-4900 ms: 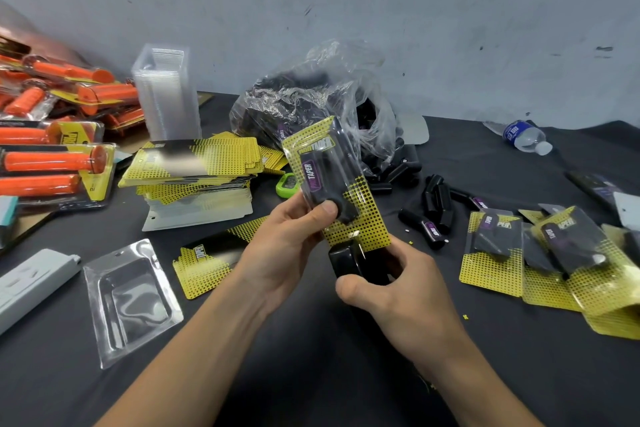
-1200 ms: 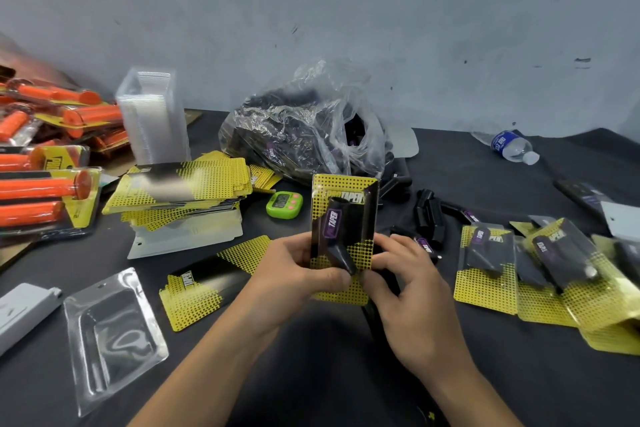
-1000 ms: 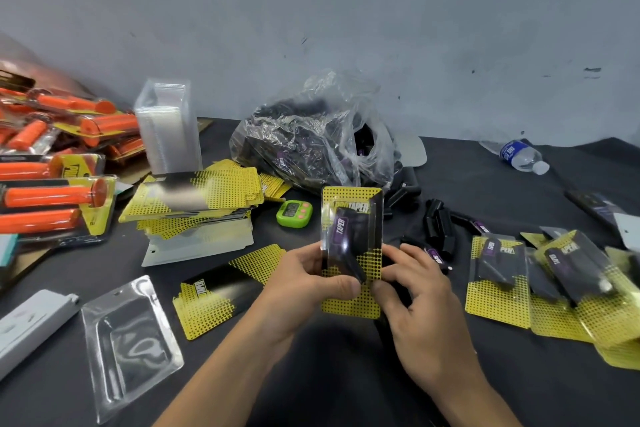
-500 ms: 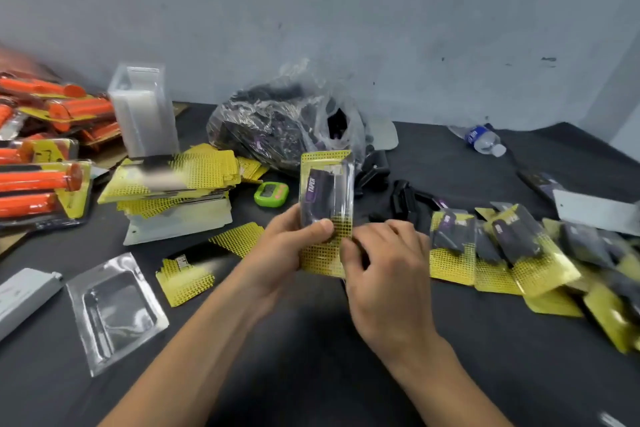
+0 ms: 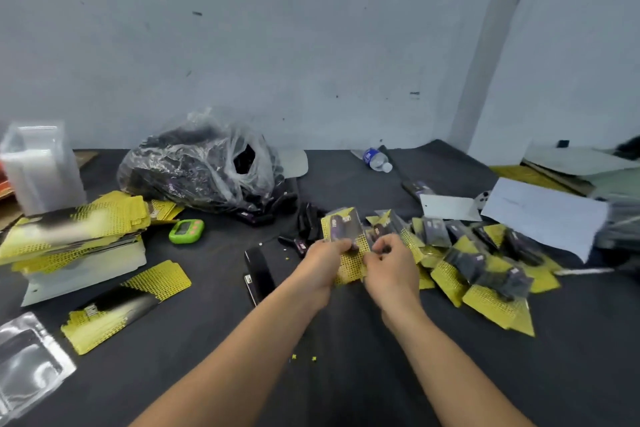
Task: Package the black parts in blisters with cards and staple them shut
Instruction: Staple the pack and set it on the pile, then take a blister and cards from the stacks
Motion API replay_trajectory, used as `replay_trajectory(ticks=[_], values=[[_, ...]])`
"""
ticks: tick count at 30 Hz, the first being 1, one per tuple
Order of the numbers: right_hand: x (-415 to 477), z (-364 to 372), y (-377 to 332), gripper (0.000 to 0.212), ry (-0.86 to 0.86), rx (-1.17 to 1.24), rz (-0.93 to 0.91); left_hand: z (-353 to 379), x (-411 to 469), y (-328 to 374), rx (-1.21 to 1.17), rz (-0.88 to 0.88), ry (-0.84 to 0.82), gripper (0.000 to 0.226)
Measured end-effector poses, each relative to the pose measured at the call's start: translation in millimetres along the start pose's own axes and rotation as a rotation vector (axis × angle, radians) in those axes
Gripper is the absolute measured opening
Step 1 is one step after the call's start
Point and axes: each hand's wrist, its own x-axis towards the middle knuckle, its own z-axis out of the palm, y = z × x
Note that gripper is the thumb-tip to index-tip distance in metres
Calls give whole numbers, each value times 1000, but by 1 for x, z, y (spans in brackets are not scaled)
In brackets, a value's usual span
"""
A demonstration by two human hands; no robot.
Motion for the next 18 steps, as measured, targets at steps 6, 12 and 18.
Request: replay_trajectory(ticks=[6, 12, 18], values=[[24, -22, 13, 19, 34, -258, 15, 14, 14, -9, 396, 228, 51, 59], [18, 9, 28, 60, 28, -691, -505, -7, 22, -29, 866, 352, 160, 51], [50, 28, 47, 81, -324, -964, -640, -4, 27, -34, 506, 280, 91, 69]])
